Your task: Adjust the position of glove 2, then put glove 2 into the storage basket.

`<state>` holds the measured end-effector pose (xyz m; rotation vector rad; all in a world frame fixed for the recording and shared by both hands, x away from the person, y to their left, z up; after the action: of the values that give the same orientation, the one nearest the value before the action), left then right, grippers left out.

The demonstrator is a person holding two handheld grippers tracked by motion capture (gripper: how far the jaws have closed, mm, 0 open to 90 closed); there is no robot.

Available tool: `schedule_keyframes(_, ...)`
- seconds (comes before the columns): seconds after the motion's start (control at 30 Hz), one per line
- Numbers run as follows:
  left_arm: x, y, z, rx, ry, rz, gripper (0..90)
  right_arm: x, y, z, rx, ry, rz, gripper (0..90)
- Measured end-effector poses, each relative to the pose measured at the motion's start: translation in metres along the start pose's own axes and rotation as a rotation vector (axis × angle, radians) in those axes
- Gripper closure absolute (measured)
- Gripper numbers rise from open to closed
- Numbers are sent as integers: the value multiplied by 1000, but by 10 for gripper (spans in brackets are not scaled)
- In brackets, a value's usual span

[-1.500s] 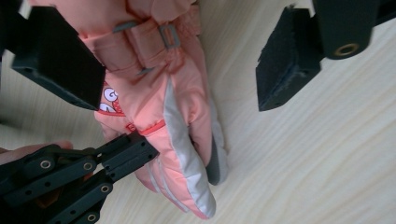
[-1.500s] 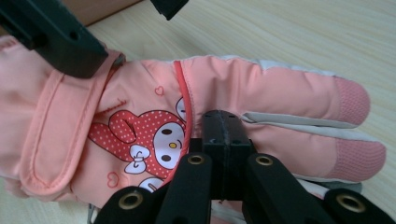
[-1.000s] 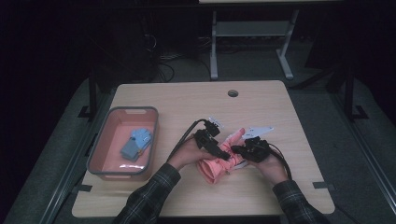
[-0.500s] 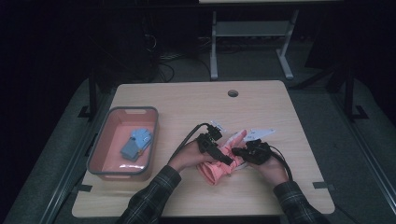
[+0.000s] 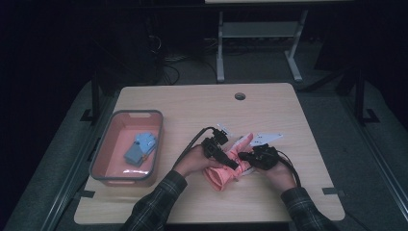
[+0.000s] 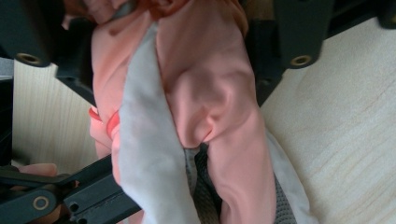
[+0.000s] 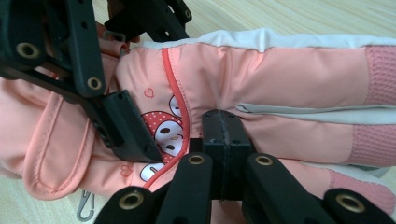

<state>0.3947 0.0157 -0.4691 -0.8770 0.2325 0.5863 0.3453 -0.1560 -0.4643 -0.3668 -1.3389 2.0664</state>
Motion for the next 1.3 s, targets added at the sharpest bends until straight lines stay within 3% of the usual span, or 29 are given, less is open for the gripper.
schedule_keyframes(0.33, 0, -2, 3, 3, -34, 25, 588, -1, -3, 1, -20, -14, -2, 896)
schedule_keyframes(0.47, -3, -4, 4, 14, -56, 13, 625, 0, -5, 9, -33, -40, -24, 755)
schedule_keyframes(0.63, -7, -9, 8, 18, -58, -4, 636, 1, -6, 30, -74, -16, -17, 646)
schedule_keyframes(0.77, -12, -12, 13, 1, -64, -43, 645, -9, -3, 59, -149, 49, -25, 535)
schedule_keyframes(0.87, -12, -14, 18, 6, -70, -53, 648, -16, 5, 73, -162, 105, -36, 459)
schedule_keyframes(1.0, -13, -15, 26, 3, -78, -64, 648, -34, 26, 86, -116, 201, -63, 323)
schedule_keyframes(1.1, -14, -17, 33, -14, -89, -75, 648, -45, 40, 86, -79, 236, -85, 253)
schedule_keyframes(1.3, -14, -18, 44, -24, -102, -94, 647, -60, 56, 77, -5, 292, -84, 167)
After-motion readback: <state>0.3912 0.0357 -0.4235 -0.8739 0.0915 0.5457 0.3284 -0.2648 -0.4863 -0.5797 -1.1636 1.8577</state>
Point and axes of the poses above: each handheld gripper's, and its own axes: z roughly backward along the jaws, y roughly out of its underside, x roughly to its left, the point moved 2 cm from there along -z, roughly forward along the jaws, and after that the axes turned 15 degrees about -x, right-handed, at the moved point
